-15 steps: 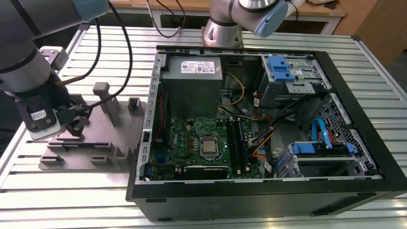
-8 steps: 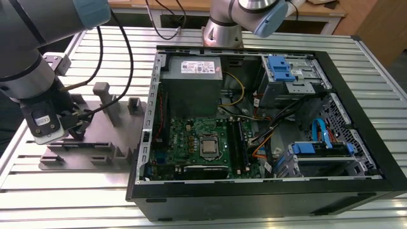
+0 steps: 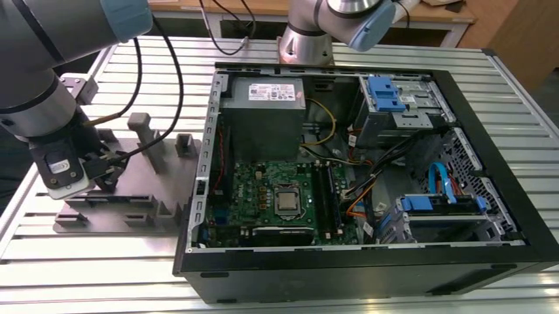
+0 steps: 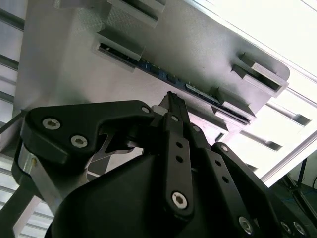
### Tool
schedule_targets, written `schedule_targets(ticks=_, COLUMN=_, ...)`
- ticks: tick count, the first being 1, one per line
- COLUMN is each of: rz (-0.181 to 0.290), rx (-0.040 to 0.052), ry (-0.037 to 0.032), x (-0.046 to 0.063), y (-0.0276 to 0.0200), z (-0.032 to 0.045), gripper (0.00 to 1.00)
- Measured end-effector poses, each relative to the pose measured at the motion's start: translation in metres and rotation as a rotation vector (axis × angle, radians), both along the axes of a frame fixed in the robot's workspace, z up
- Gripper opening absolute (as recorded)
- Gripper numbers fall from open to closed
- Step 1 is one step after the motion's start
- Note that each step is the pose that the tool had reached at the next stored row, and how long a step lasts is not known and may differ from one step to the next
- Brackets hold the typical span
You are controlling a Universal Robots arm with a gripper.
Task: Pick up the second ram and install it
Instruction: 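Reach for the second ram, then pick up the second ram and move it above second insertion slot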
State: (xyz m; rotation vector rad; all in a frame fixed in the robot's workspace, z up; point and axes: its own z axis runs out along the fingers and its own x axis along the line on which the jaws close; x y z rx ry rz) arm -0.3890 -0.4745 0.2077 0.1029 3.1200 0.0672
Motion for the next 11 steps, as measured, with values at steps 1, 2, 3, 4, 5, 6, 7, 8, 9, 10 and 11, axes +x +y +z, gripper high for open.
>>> schedule_targets(ticks=1, rz=0.0, rx=-0.0001, ry=0.0, x=0.0, y=0.0, z=-0.0001, gripper=0.14)
schedule_targets(ticks=2, rz=0.0, rx=-0.0001, ry=0.0, x=0.0, y=0.0, z=-0.0002, gripper=0.14)
schedule_targets(ticks=3, rz=0.0, rx=-0.0001, ry=0.0, x=0.0, y=0.0, z=-0.0002, gripper=0.14)
schedule_targets(ticks=4, rz=0.0, rx=-0.0002, ry=0.0001, x=0.0, y=0.0, z=-0.0003, gripper=0.14)
schedule_targets(ticks=5, rz=0.0, rx=-0.0003, ry=0.0, x=0.0, y=0.0, z=-0.0003, gripper=0.14)
schedule_targets(ticks=6, rz=0.0, rx=-0.0003, ry=0.0, x=0.0, y=0.0, z=-0.0004, gripper=0.14)
schedule_targets(ticks=7, rz=0.0, rx=-0.0003, ry=0.0, x=0.0, y=0.0, z=-0.0004, gripper=0.14)
schedule_targets(ticks=8, rz=0.0, rx=-0.0003, ry=0.0, x=0.0, y=0.0, z=-0.0004, gripper=0.14)
schedule_targets(ticks=9, rz=0.0, rx=-0.0004, ry=0.0, x=0.0, y=0.0, z=-0.0005, gripper=0.14)
schedule_targets(ticks=10, rz=0.0, rx=-0.0004, ry=0.0, x=0.0, y=0.0, z=-0.0005, gripper=0.14)
schedule_targets(ticks=11, rz=0.0, rx=-0.0004, ry=0.0, x=0.0, y=0.0, z=-0.0005, gripper=0.14)
